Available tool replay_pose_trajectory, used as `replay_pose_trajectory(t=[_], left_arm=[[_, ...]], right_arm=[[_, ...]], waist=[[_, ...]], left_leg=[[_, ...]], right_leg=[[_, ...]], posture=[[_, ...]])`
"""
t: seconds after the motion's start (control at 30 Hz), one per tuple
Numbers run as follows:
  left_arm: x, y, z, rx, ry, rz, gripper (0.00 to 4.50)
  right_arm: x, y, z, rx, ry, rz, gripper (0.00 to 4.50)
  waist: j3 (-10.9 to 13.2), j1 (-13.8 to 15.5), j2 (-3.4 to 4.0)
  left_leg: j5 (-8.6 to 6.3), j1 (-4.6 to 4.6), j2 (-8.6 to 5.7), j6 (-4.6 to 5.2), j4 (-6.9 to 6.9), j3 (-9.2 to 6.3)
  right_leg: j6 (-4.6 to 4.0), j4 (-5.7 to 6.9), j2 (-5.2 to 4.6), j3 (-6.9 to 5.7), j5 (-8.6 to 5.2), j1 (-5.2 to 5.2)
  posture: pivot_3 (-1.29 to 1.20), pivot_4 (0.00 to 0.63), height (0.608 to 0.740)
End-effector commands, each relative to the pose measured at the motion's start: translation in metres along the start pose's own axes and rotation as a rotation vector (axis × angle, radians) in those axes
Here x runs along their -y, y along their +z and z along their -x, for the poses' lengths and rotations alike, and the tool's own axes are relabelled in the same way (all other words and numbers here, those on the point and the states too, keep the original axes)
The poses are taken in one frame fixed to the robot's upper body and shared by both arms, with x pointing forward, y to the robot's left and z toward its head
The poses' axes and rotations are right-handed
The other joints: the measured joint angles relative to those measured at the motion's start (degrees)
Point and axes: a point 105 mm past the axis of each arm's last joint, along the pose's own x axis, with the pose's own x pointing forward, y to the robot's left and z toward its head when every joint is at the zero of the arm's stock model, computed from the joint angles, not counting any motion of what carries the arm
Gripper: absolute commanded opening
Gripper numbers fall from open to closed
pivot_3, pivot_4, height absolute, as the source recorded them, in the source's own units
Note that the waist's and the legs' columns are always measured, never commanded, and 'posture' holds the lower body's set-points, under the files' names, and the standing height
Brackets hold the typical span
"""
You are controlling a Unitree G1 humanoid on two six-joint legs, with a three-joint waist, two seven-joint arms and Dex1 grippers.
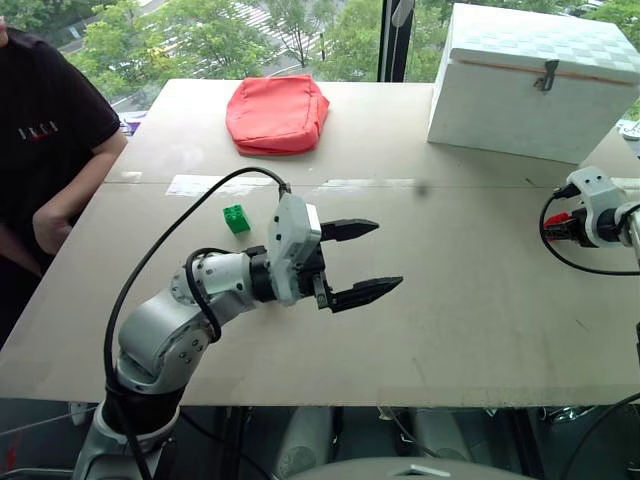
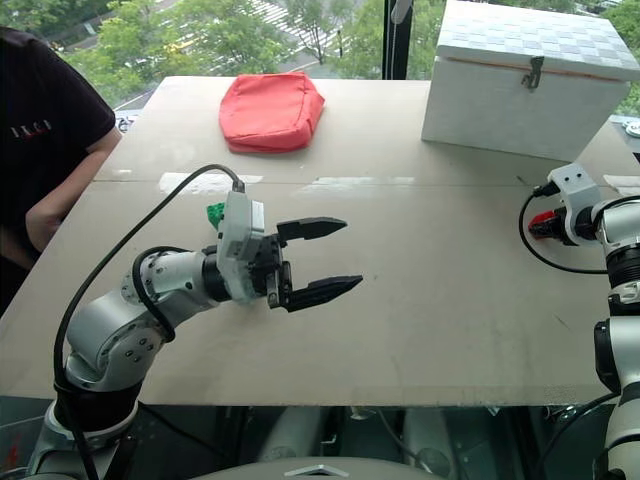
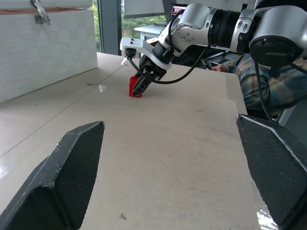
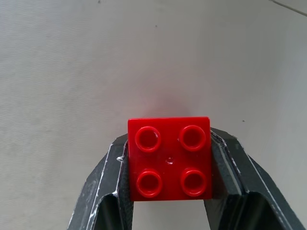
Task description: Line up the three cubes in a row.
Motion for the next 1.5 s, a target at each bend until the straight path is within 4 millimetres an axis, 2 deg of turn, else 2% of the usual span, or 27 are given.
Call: replay_pose_trajectory(t=[0.03, 0.1, 0.17, 0.27, 0.33, 0.47, 0.63, 0.87, 1.3, 1.37, 1.4, 1.5], left_arm=[[0.000, 0.001, 0.012, -0.007, 0.039, -0.027, 4.50], [0.000, -0.005, 0.022, -0.036, 0.071, -0.017, 4.50], [0.001, -0.010, 0.031, -0.065, 0.091, -0.011, 4.50], [0.005, -0.015, 0.039, -0.099, 0.099, -0.009, 4.50], [0.008, -0.017, 0.043, -0.109, 0.103, -0.001, 4.50], [0.010, -0.019, 0.049, -0.125, 0.118, -0.001, 4.50], [0.014, -0.021, 0.053, -0.141, 0.142, -0.003, 4.50], [0.017, -0.021, 0.057, -0.150, 0.175, 0.000, 4.50], [0.018, -0.023, 0.060, -0.153, 0.196, 0.006, 4.50], [0.018, -0.023, 0.061, -0.153, 0.196, 0.007, 4.50], [0.018, -0.023, 0.061, -0.152, 0.196, 0.008, 4.50], [0.017, -0.023, 0.062, -0.154, 0.200, 0.011, 4.50]], right_arm=[[-0.033, 0.043, 0.024, 0.187, 0.178, 0.191, 1.35], [-0.081, 0.056, 0.039, 0.245, 0.367, 0.396, 1.35], [-0.121, 0.059, 0.046, 0.256, 0.509, 0.535, 1.35], [-0.151, 0.059, 0.042, 0.240, 0.601, 0.661, 1.35], [-0.162, 0.057, 0.033, 0.214, 0.630, 0.772, 1.35], [-0.169, 0.058, 0.019, 0.201, 0.670, 0.880, 1.35], [-0.174, 0.061, 0.007, 0.194, 0.694, 0.921, 1.35], [-0.182, 0.064, 0.002, 0.195, 0.741, 0.919, 1.35], [-0.184, 0.061, -0.005, 0.173, 0.757, 0.916, 1.35], [-0.185, 0.062, -0.004, 0.175, 0.763, 0.910, 2.37], [-0.185, 0.062, -0.005, 0.177, 0.762, 0.910, 2.64], [-0.184, 0.062, -0.005, 0.184, 0.747, 0.922, 4.22]], waist=[[0.0, -0.1, 0.00], [0.0, -0.3, 0.05], [0.0, -0.7, 0.06], [0.0, -0.9, 0.05], [0.0, -0.9, 0.04], [0.0, -0.4, 0.04], [0.0, 0.0, 0.03], [0.0, 0.0, 0.03], [0.0, 0.0, 0.03], [0.0, 0.0, 0.03], [0.0, 0.0, 0.03], [0.0, 0.0, 0.03]], left_leg=[[0.00, 0.00, 0.01, 0.00, 0.00, -0.01], [0.00, 0.00, 0.08, 0.00, -0.01, 0.00], [-0.01, -0.06, 0.21, -0.01, -0.03, -0.02], [-0.02, -0.04, 0.34, -0.02, -0.01, -0.07], [-0.02, -0.01, 0.36, -0.03, -0.01, -0.06], [0.01, -0.04, 0.30, -0.06, 0.10, -0.06], [0.16, -0.03, 0.25, -0.31, 0.11, 0.10], [0.17, -0.04, 0.31, -0.34, 0.01, 0.13], [0.13, 0.00, 0.30, -0.27, 0.02, 0.17], [0.13, 0.00, 0.30, -0.27, 0.02, 0.18], [0.13, 0.00, 0.30, -0.27, 0.02, 0.18], [0.12, 0.00, 0.30, -0.26, 0.02, 0.18]], right_leg=[[0.00, 0.00, 0.00, 0.00, 0.00, 0.00], [0.01, 0.02, 0.03, 0.04, 0.00, -0.07], [0.01, 0.07, 0.13, 0.06, 0.00, -0.21], [0.01, 0.07, 0.27, 0.03, 0.00, -0.19], [-0.01, 0.07, 0.32, 0.05, 0.00, -0.18], [-0.18, 0.06, 0.35, 0.17, -0.11, -0.17], [-0.14, 0.05, 0.38, 0.46, 0.08, -0.21], [-0.13, 0.03, 0.44, 0.51, 0.09, -0.26], [-0.21, 0.06, 0.44, 0.55, 0.07, -0.26], [-0.20, 0.06, 0.44, 0.55, 0.08, -0.26], [-0.20, 0.06, 0.44, 0.55, 0.08, -0.26], [-0.20, 0.06, 0.44, 0.55, 0.08, -0.26]], posture=[[0.00, 0.150, 0.740], [0.00, 0.150, 0.740], [0.00, 0.150, 0.740], [0.00, 0.150, 0.740], [0.00, 0.150, 0.740], [0.00, 0.150, 0.740], [0.00, 0.150, 0.740], [0.00, 0.150, 0.740], [0.00, 0.150, 0.740], [0.00, 0.150, 0.740], [0.00, 0.150, 0.740], [0.00, 0.150, 0.740]])
